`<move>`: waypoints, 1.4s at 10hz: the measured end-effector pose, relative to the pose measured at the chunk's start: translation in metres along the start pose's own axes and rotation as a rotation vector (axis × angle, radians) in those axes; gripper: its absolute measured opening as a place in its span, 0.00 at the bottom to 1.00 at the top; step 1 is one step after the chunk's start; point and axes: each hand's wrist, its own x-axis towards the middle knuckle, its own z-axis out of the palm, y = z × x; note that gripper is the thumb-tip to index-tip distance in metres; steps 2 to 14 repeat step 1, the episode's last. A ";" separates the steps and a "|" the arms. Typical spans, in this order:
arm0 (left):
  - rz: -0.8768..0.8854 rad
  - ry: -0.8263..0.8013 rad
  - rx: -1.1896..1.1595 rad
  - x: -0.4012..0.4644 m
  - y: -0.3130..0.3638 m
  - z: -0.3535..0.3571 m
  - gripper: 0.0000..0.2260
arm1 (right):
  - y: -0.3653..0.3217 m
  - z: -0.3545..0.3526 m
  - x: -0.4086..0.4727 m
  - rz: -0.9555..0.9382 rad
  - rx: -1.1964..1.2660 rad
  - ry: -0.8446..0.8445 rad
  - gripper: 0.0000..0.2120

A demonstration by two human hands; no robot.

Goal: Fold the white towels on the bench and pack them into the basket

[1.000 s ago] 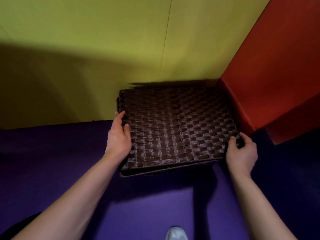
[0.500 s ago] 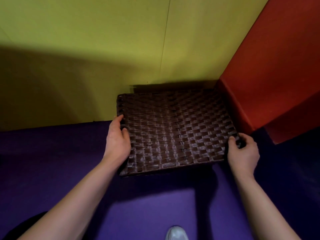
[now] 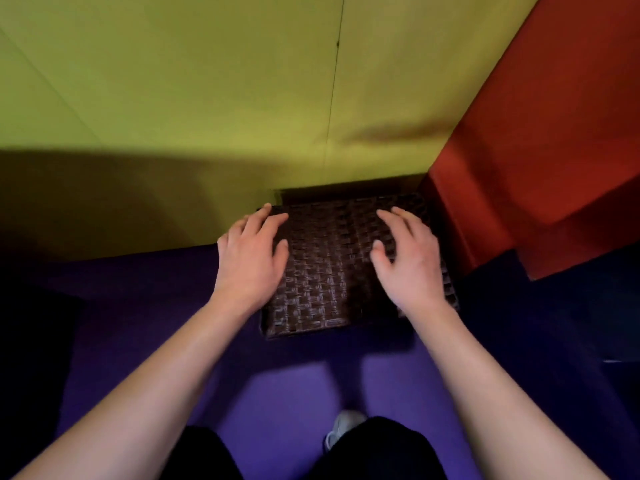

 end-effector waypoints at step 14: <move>0.010 0.021 0.023 -0.006 0.023 -0.062 0.19 | -0.055 -0.051 0.015 -0.037 0.039 -0.059 0.24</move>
